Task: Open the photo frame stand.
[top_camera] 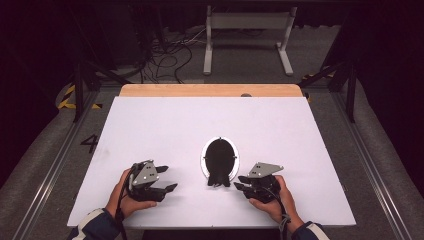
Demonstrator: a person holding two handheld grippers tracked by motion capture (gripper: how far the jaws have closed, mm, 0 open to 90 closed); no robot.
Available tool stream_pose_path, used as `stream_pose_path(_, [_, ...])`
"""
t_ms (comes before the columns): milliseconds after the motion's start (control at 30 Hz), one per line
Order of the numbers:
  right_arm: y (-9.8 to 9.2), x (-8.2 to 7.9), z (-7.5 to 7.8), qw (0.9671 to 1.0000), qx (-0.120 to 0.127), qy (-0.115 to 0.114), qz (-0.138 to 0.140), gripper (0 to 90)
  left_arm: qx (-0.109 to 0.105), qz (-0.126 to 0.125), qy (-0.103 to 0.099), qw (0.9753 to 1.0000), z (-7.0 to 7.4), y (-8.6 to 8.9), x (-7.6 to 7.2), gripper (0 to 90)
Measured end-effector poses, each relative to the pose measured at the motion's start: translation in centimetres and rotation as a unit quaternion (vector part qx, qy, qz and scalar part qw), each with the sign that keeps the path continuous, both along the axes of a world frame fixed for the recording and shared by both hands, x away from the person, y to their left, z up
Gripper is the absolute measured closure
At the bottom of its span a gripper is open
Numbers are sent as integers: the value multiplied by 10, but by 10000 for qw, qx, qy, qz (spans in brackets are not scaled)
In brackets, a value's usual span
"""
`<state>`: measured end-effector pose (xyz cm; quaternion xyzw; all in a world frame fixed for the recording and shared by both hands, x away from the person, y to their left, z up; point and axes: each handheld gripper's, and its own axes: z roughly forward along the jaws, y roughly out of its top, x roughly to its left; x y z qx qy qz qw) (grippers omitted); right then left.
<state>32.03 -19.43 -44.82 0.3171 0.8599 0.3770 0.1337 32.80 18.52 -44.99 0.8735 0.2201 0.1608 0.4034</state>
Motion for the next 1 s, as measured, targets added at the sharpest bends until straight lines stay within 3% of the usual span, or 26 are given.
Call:
stream_pose_path(233, [1,-2,-1,9999,-49,84,82,618,-62,362,237,9990,-8,29,-11,200])
stream_pose_path(433, [7,-4,2,9996,-121,104,215,585,-48,602,241,9979,-10,45,-18,171])
stream_pose_path(600, [11,-3,3,9991,-237,173,313,583,-80,660,265,9974,-10,48,-19,168])
stream_pose_path(1000, [22,4,0,9974,-602,306,255,624,12,584,327,9978,-13,45,-18,159])
